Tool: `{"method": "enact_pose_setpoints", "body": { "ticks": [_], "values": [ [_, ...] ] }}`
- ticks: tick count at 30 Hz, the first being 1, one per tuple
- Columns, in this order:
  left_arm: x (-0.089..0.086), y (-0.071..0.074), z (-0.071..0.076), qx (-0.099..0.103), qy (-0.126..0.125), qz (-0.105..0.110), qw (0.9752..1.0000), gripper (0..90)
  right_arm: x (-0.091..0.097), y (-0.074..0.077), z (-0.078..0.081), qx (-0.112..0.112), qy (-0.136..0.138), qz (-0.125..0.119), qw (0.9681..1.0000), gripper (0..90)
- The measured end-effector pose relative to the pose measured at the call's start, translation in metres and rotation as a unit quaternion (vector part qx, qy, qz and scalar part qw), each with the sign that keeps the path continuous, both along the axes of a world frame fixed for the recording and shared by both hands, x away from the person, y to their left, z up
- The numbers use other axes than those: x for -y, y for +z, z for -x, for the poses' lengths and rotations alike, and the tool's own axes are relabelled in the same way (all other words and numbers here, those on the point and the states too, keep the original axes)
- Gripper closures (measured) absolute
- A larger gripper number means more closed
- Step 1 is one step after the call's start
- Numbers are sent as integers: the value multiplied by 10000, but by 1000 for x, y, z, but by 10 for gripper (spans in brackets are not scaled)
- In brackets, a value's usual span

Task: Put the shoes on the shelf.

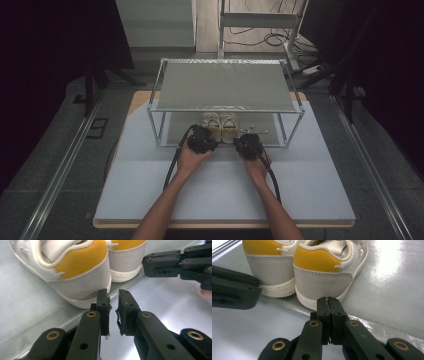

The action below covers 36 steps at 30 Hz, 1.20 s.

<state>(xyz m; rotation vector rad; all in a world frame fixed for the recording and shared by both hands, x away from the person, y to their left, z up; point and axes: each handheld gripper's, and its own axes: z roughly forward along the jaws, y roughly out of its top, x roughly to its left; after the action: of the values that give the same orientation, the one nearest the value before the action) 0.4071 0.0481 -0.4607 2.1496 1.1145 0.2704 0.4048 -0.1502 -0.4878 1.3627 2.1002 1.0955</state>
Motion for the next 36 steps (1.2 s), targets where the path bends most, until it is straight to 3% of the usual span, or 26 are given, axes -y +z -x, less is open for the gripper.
{"method": "enact_pose_setpoints", "body": {
  "ticks": [4,5,9,13,20,25,36],
  "values": [
    [-13,5,12,28,76,214,9997,788,3,-2,0,-8,23,-66,10000,867],
    [-23,8,17,119,134,212,9996,788,3,-1,0,-6,30,-60,10000,863],
    [-38,8,18,165,354,187,9991,783,2,0,1,14,36,-54,10000,854],
    [-47,5,15,89,531,164,9984,770,3,3,3,49,48,-35,10000,832],
    [-51,4,19,206,537,63,9983,679,14,10,14,134,104,-37,9998,754],
    [-58,4,26,217,563,206,9980,577,27,15,27,237,232,-98,9994,666],
    [-68,0,52,193,448,176,9987,502,45,21,50,323,501,-199,9980,583]
  ]
}}
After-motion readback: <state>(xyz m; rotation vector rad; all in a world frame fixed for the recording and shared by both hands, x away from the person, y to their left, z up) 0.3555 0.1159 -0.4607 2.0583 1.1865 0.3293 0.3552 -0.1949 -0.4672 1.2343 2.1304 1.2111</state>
